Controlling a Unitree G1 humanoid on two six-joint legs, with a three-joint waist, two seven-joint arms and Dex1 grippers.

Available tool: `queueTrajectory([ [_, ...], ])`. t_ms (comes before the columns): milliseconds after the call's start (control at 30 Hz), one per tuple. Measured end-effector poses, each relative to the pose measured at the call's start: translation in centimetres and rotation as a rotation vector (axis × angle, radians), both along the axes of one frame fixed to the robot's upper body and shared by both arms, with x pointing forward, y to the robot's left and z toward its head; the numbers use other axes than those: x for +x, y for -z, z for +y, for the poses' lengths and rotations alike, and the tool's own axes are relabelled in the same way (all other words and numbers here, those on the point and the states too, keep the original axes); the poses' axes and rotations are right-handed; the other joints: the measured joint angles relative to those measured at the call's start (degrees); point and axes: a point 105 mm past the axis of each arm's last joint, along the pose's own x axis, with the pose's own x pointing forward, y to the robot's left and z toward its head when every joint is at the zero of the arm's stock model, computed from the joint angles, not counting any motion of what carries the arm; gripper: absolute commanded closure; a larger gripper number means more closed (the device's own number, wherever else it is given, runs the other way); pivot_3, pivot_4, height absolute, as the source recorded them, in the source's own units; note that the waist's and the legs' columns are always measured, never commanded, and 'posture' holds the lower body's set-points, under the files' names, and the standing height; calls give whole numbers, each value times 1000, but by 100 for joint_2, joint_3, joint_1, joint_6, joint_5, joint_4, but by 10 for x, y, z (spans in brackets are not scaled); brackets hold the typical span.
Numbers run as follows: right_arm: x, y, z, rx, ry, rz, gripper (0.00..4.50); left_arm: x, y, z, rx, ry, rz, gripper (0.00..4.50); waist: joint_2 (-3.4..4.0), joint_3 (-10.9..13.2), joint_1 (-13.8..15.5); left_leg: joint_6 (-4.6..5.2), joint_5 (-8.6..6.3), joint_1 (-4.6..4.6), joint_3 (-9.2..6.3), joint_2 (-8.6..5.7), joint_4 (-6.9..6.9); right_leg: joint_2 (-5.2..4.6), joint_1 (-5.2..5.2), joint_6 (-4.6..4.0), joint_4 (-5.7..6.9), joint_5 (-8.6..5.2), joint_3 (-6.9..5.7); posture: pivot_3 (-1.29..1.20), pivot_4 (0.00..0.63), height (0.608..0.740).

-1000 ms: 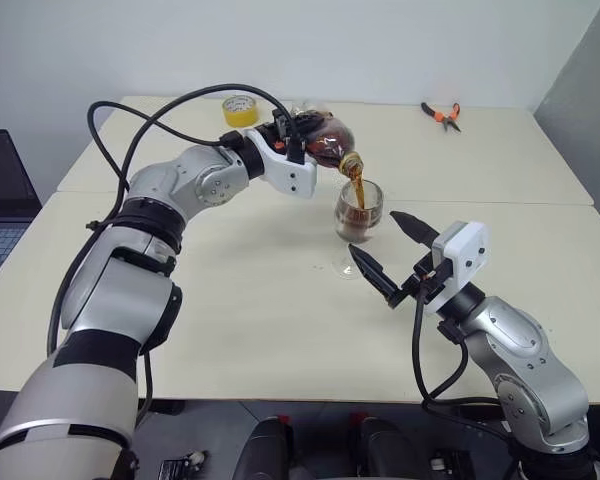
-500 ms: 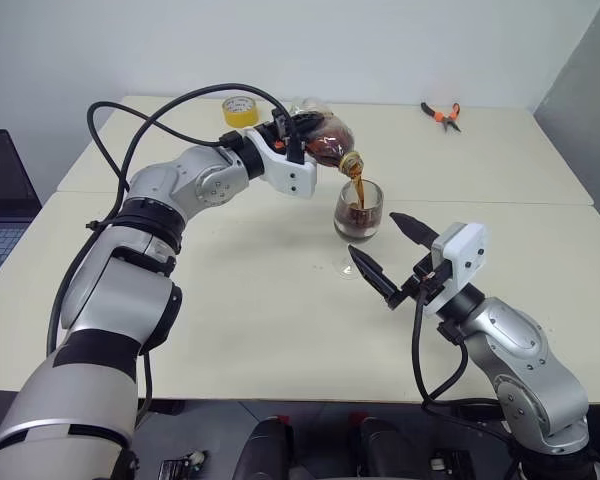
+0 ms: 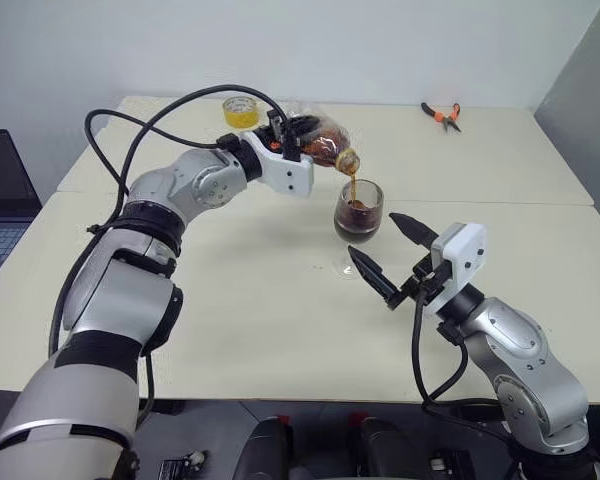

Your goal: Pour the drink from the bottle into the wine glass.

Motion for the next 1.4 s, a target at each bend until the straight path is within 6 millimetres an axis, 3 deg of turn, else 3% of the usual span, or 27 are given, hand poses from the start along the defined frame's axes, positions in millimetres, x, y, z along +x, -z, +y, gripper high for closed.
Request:
queueTrajectory([
  [133, 0, 0, 0, 0, -2, 0, 0, -2, 13, -1, -19, 14, 65, 3744, 0, 0, -3, 0, 0, -3, -4, 0, 3, 0, -1, 0, 2, 0, 2, 0, 150, 740],
  [367, -2, -2, 2, -3, -22, -14, 0, -6, 2, -6, -162, 47, 123, 3745, 1, -1, -3, 0, 0, -11, -10, -1, 17, 0, 0, 0, 5, 0, 2, 0, 150, 740],
  [533, -3, -4, 3, -1, -38, -31, 0, -6, 9, -7, -258, 51, 223, 3745, 1, -1, -7, 0, 0, -12, -15, 0, 25, 1, 0, 0, 11, 0, 2, 0, 150, 740],
  [600, -4, -4, 4, -4, -46, -32, 0, -4, 9, -4, -375, 41, 289, 3745, 2, -1, -11, 0, 0, -14, -17, 1, 31, 1, 0, 0, 14, 0, 2, 0, 150, 740],
  [767, -17, -4, 10, -52, -119, -32, 0, 6, 31, 28, -744, -86, 508, 3754, 3, -2, -70, 0, -1, -20, -21, 5, 53, 1, 0, 0, 28, 0, 2, 0, 150, 740],
  [1067, -26, 0, 14, -124, -202, 17, 0, -3, 115, 86, -1166, -395, 748, 3754, 0, -4, -100, 15, -9, -22, -30, 3, 60, 0, 1, 0, 37, 0, -3, 0, 150, 740],
  [1400, -23, -3, 18, -161, -236, 59, 0, -8, 129, 119, -1391, -534, 725, 3754, -6, -8, -90, 22, -13, -22, -30, 1, 61, -1, 2, 0, 36, 0, -3, 0, 150, 740],
])
